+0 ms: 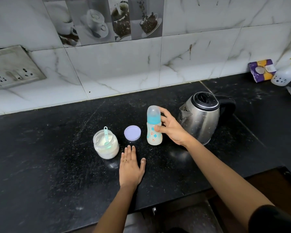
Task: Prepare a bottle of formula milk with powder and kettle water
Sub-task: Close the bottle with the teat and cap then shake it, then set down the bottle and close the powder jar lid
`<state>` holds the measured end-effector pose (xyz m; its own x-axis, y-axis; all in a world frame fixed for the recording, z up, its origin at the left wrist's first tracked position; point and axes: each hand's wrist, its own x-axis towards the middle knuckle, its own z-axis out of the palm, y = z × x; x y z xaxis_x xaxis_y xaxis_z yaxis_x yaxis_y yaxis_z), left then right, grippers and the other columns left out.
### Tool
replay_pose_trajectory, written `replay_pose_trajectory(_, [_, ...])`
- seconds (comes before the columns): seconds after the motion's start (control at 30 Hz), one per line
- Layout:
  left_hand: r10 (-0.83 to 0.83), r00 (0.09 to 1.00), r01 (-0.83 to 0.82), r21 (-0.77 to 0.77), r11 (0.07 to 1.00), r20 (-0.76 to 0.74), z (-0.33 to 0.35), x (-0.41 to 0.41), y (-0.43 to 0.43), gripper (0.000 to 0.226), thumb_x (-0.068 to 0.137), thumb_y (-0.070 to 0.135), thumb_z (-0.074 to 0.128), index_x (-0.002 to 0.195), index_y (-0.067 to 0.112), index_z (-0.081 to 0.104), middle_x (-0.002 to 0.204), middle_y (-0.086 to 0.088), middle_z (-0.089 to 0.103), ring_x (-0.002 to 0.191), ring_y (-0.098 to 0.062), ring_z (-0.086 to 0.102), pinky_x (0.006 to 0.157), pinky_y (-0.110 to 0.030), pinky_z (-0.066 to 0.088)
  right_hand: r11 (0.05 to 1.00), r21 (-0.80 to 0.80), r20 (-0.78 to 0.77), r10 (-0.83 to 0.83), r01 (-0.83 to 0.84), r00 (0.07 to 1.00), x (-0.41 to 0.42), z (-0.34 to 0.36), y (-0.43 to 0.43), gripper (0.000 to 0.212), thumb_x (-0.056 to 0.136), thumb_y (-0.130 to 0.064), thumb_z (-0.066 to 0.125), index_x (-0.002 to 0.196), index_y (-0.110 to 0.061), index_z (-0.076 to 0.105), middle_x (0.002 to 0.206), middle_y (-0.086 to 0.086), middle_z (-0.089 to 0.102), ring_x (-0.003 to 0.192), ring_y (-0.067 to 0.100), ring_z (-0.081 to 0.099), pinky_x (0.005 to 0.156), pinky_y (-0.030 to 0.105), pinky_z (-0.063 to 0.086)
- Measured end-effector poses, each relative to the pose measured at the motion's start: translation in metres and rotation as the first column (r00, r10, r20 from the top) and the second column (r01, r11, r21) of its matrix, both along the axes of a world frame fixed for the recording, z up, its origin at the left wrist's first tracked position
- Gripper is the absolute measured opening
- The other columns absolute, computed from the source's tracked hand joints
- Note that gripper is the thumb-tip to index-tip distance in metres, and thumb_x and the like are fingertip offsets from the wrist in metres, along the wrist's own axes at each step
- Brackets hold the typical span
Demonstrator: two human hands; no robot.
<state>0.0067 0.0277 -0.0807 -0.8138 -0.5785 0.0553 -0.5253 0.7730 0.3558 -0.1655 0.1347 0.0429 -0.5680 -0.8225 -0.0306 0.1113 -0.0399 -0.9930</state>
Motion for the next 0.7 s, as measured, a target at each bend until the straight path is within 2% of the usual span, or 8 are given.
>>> replay_pose_trajectory(0.13, [0.002,1.0,-0.002,-0.005,1.0,0.0,-0.001,0.0,0.0,0.082,0.085,0.058,0.009,0.15,0.009,0.02,0.158,-0.01,0.018,0.147,-0.02,0.009,0.118,-0.03,-0.001,0.981,0.187,-0.252,-0.001,0.05,0.968,0.0,-0.018,0.001,0.073,0.074,0.004,0.073,0.129,-0.03,0.039,0.126,0.002,0.057,0.12,0.016,0.053,0.101,0.039,0.045])
replay_pose_trajectory(0.27, [-0.001,1.0,0.002,0.003,1.0,-0.011,0.001,0.001,0.001,0.083,0.084,0.058,0.008,0.15,0.009,0.018,0.158,-0.01,0.017,0.147,-0.019,0.007,0.117,-0.029,-0.004,0.953,0.265,-0.408,-0.029,0.148,0.912,0.008,-0.034,0.0,0.077,0.066,-0.002,0.079,0.123,-0.034,0.04,0.122,-0.005,0.056,0.114,0.01,0.053,0.1,0.038,0.046])
replay_pose_trajectory(0.37, [-0.006,1.0,0.006,0.007,1.0,-0.015,0.001,0.002,0.001,0.083,0.084,0.059,0.007,0.151,0.01,0.016,0.159,-0.009,0.014,0.147,-0.018,0.005,0.117,-0.028,-0.006,0.945,0.274,-0.455,-0.037,0.179,0.89,0.015,-0.044,-0.001,0.074,0.064,-0.003,0.079,0.12,-0.031,0.039,0.117,-0.01,0.054,0.112,0.007,0.05,0.099,0.035,0.046])
replay_pose_trajectory(0.53, [-0.003,1.0,0.003,0.01,1.0,-0.021,0.001,0.003,0.001,0.083,0.084,0.059,0.004,0.151,0.011,0.014,0.159,-0.009,0.013,0.147,-0.018,0.003,0.117,-0.028,-0.005,0.927,0.276,-0.485,-0.096,0.256,0.869,0.021,-0.054,-0.004,0.076,0.059,-0.02,0.082,0.121,-0.035,0.04,0.119,-0.004,0.054,0.111,0.01,0.051,0.099,0.041,0.045])
replay_pose_trajectory(0.6, [-0.003,0.999,0.004,0.023,1.0,-0.037,0.002,0.004,0.001,0.083,0.084,0.059,0.003,0.151,0.01,0.013,0.159,-0.009,0.013,0.147,-0.018,0.003,0.118,-0.028,-0.005,0.917,0.277,-0.519,-0.107,0.285,0.848,0.022,-0.056,-0.004,0.082,0.057,-0.022,0.083,0.126,-0.031,0.039,0.124,-0.002,0.05,0.114,0.012,0.048,0.101,0.041,0.042])
replay_pose_trajectory(0.67, [-0.009,0.995,0.015,0.062,0.998,-0.098,0.005,0.006,0.002,0.082,0.086,0.058,0.007,0.15,0.009,0.014,0.158,-0.01,0.015,0.147,-0.017,0.005,0.117,-0.026,-0.006,0.895,0.211,-0.638,-0.178,0.392,0.749,0.03,-0.055,-0.002,0.089,0.056,-0.024,0.084,0.132,-0.022,0.038,0.127,0.001,0.042,0.119,0.016,0.041,0.106,0.034,0.035])
replay_pose_trajectory(0.7, [-0.004,0.988,0.019,0.096,0.995,-0.152,0.008,0.008,0.003,0.078,0.089,0.056,0.013,0.15,0.009,0.016,0.158,-0.009,0.017,0.147,-0.015,0.006,0.117,-0.024,-0.005,0.883,0.111,-0.712,-0.25,0.457,0.656,0.036,-0.053,-0.001,0.085,0.059,-0.024,0.083,0.132,-0.017,0.039,0.127,0.004,0.04,0.119,0.016,0.038,0.107,0.027,0.03])
